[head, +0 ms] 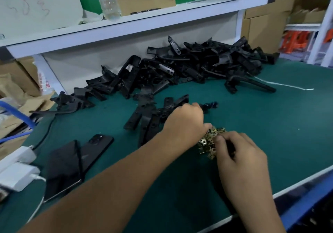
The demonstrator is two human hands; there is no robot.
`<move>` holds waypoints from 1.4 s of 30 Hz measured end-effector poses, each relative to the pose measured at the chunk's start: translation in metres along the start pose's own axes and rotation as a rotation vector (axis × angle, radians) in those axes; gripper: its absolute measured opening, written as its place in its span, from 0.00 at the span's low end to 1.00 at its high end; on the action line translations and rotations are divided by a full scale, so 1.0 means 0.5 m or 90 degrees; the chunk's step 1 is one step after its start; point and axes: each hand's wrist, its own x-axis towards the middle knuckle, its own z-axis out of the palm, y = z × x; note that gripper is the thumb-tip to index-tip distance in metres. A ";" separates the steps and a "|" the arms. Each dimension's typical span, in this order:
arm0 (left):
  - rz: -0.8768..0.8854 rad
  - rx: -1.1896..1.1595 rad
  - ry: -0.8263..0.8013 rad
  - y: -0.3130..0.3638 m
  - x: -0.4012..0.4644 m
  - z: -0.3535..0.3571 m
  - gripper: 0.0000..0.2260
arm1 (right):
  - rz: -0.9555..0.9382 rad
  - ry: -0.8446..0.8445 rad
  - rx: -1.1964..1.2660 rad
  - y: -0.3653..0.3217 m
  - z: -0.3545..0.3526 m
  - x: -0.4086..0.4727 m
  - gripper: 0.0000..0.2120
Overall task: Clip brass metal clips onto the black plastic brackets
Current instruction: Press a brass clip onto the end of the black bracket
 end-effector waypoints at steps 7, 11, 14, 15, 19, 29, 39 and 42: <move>-0.094 -0.093 0.087 -0.044 0.035 -0.014 0.08 | -0.006 -0.007 -0.005 0.007 0.000 0.000 0.07; -0.096 -0.267 0.112 -0.128 -0.016 -0.076 0.13 | -0.059 -0.040 -0.055 0.002 0.006 0.000 0.03; -0.054 -0.362 -0.050 -0.191 -0.094 -0.110 0.20 | -0.105 -0.074 -0.155 -0.006 0.011 -0.005 0.02; -0.047 -0.356 -0.106 -0.209 -0.123 -0.113 0.23 | -0.111 -0.083 -0.187 -0.007 0.013 -0.006 0.02; 0.016 -0.184 -0.176 -0.239 -0.209 -0.074 0.23 | -0.122 -0.099 -0.242 -0.005 0.014 -0.003 0.04; 0.072 -0.065 -0.038 -0.178 -0.247 0.010 0.33 | -0.125 -0.116 -0.285 -0.013 0.018 -0.001 0.05; 0.091 -0.203 0.030 -0.123 -0.215 0.028 0.27 | -0.148 -0.106 -0.371 -0.021 0.025 -0.006 0.09; 0.171 -0.221 0.049 -0.150 -0.216 0.037 0.29 | -0.152 -0.070 -0.340 -0.022 0.029 -0.009 0.09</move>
